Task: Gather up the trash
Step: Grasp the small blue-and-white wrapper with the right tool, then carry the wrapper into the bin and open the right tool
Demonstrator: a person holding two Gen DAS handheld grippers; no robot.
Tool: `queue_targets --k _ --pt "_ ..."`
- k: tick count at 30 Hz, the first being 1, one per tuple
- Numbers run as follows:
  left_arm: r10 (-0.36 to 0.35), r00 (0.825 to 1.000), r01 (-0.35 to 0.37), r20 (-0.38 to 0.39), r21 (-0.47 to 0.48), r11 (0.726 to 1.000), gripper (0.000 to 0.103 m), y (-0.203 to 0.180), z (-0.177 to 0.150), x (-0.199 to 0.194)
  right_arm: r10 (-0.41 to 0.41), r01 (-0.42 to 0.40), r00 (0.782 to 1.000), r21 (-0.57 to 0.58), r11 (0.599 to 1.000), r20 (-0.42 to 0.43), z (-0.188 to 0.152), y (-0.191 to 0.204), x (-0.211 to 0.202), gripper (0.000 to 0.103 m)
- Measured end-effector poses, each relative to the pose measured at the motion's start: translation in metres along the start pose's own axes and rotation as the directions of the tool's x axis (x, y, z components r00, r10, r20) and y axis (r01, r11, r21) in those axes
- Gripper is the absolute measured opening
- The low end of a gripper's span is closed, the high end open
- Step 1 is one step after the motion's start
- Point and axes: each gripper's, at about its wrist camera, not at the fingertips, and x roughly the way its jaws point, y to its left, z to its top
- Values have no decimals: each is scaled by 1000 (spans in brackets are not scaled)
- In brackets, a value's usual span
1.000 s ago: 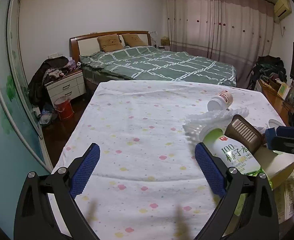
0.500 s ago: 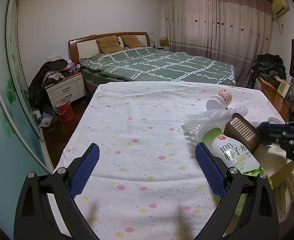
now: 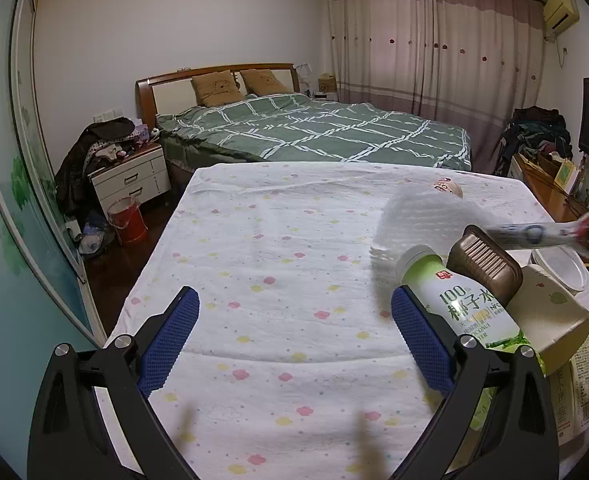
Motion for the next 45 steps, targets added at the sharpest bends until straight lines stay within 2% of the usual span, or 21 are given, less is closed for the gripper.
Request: queue_targets --k 5,8,10,13,18,24,27,32,37,40,45 --pt "0 1000 0 2 2 1000 95 -1 0 0 20 -21 1000 50 999 24 -12 -16 -34 9" --pt "0 1000 -1 5 4 1000 95 -1 0 0 -10 6 998 83 997 57 -21 -28 -56 9" --pt "1 1000 -1 7 3 1000 95 -1 0 -1 -52 42 995 122 992 82 -29 -45 -73 9" --pt "3 1000 -3 11 4 1000 95 -1 0 -2 -158 136 981 188 973 112 -43 -73 -97 9" --pt "-4 999 3 38 24 1000 95 -8 0 -11 -353 310 932 323 894 86 -75 -138 -123 9" --pt "-65 996 63 61 41 997 95 -30 0 -45 -484 446 875 438 781 -28 -116 -215 -125 9" --pt "-114 992 110 63 65 992 95 -49 -2 -67 -510 483 856 472 738 -79 -136 -245 -118 9" --pt "-215 976 209 33 142 968 95 -94 -10 -96 -522 513 842 508 693 -138 -162 -284 -102 9" --pt "-293 956 287 -9 233 929 95 -143 -21 -115 -530 530 832 518 672 -164 -176 -301 -91 10" --pt "-323 946 321 -36 256 912 95 -163 -24 -117 -530 529 831 530 663 -167 -182 -309 -91 11" --pt "-350 935 353 -66 286 891 95 -190 -29 -123 -519 509 842 541 670 -149 -185 -309 -97 19"
